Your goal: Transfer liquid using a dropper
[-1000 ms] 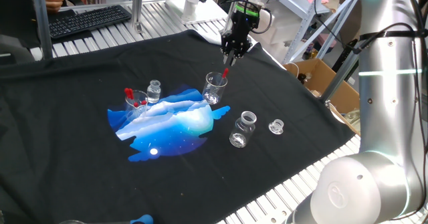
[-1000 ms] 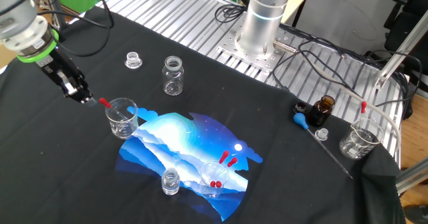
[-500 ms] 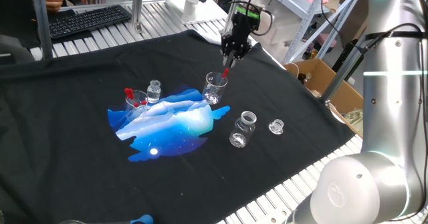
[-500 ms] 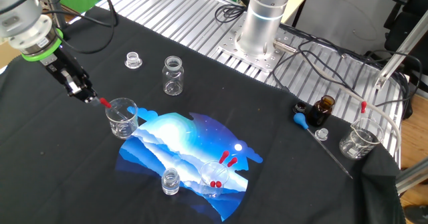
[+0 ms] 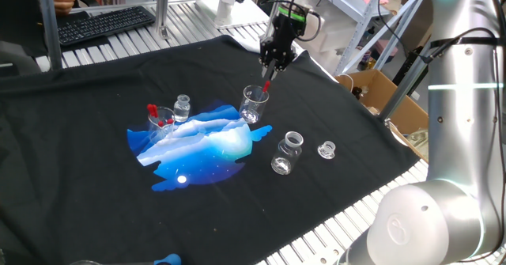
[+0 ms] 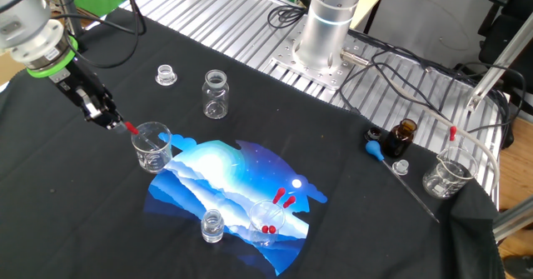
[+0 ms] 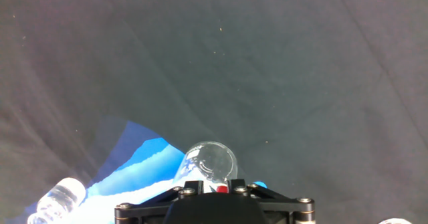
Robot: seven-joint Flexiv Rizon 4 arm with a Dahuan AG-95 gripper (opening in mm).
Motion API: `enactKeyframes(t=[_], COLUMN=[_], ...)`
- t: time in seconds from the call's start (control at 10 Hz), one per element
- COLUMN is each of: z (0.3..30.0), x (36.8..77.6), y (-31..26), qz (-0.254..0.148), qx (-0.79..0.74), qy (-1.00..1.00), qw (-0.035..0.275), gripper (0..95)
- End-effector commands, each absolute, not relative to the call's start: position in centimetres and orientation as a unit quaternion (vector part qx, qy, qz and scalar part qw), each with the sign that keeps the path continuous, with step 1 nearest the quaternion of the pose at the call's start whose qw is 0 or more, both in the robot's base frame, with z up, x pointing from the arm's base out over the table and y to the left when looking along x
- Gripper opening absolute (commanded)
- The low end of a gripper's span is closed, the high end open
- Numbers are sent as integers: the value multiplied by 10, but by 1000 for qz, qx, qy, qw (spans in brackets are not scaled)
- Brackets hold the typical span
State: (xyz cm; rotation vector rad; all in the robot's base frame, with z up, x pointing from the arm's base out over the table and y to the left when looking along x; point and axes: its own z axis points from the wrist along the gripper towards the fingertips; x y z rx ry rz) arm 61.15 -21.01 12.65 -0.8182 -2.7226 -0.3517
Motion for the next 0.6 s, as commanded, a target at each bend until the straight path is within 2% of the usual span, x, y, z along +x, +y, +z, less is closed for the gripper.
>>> enactKeyframes(t=[0.1,0.6], z=[125,121], x=[609,608], y=[-209,-210], qz=[-121,-125], qx=[-283,-282], qy=[-942,-942], qw=[135,134], gripper=[190,190])
